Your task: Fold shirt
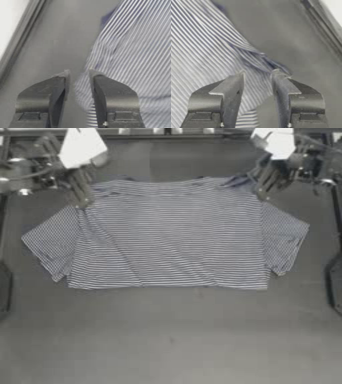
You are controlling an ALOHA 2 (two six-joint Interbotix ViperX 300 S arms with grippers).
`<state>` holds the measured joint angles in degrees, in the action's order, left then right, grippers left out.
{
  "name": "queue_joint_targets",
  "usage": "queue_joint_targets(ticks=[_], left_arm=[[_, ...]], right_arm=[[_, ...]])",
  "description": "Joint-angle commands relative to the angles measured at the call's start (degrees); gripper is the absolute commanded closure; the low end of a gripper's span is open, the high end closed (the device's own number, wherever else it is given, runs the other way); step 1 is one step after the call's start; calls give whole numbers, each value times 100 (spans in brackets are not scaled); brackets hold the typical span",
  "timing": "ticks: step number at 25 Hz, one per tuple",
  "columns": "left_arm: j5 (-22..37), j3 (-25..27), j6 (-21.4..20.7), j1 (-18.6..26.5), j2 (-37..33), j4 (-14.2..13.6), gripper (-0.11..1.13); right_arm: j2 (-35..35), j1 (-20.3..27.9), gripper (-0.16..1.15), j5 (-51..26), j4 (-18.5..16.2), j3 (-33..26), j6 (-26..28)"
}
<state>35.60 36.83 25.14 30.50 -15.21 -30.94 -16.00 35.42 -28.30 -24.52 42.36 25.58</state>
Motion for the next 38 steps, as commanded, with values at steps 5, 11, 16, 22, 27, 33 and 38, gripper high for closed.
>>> queue_joint_targets(ticks=[5,11,16,22,27,33,38], left_arm=[[-18,316,9,-422,-1099,1160,30],[18,668,26,-844,-1521,1582,21],[70,923,404,-853,-1802,1854,15],[334,1116,738,-870,-1872,1907,14],[642,1151,1072,-853,-1731,1811,14],[809,1283,1459,-853,-1415,1538,14],[817,1266,1942,-844,-1099,1292,14]], right_arm=[[-800,-501,23,-1046,1160,-44,97],[-1195,-835,21,-1529,1600,202,413],[-1775,-905,10,-1582,1626,598,976],[-2259,-888,-4,-1986,1661,958,1573],[-2224,-870,-4,-2171,1485,1081,2004],[-2215,-861,-4,-2320,1406,1371,2364],[-2083,-870,-4,-2197,1362,1512,2575]])
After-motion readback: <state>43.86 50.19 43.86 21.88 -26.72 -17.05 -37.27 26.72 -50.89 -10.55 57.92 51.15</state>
